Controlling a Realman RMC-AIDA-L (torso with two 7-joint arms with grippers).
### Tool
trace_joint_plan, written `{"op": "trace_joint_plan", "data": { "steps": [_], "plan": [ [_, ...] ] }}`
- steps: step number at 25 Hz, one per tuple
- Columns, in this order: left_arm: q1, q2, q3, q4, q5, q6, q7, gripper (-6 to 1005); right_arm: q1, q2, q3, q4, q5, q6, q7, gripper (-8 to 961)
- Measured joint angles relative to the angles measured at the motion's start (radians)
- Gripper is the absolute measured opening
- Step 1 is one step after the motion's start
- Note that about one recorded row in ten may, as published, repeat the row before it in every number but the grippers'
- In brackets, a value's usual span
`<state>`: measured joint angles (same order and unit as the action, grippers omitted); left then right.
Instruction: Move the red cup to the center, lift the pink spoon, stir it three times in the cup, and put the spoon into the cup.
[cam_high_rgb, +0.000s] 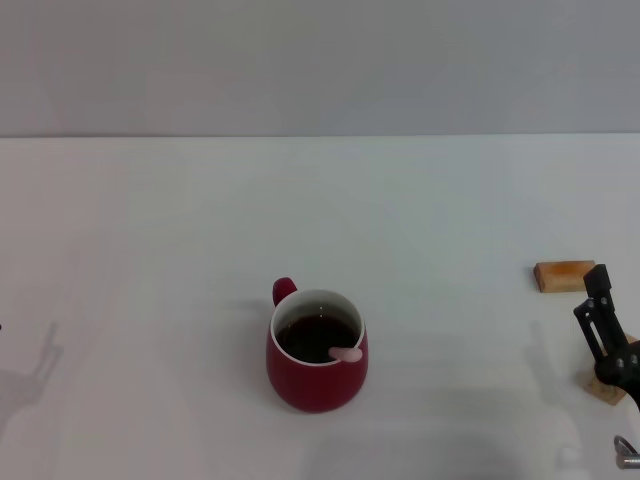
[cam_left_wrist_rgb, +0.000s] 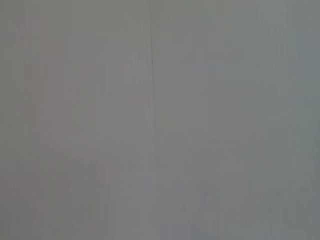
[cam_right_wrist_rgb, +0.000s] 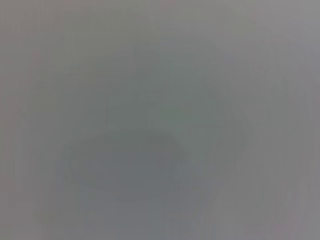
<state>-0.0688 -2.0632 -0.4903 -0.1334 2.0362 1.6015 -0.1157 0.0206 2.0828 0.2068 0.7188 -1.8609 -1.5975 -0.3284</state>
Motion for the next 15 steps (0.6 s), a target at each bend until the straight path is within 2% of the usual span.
{"op": "trace_joint_plan", "data": {
  "steps": [15],
  "plan": [
    [0.036,-0.003,-0.006,-0.009,-0.003,0.01,0.038,855,0.012,-0.001,-0.021,-0.04,0.005,0.0,0.071,751]
  ]
}}
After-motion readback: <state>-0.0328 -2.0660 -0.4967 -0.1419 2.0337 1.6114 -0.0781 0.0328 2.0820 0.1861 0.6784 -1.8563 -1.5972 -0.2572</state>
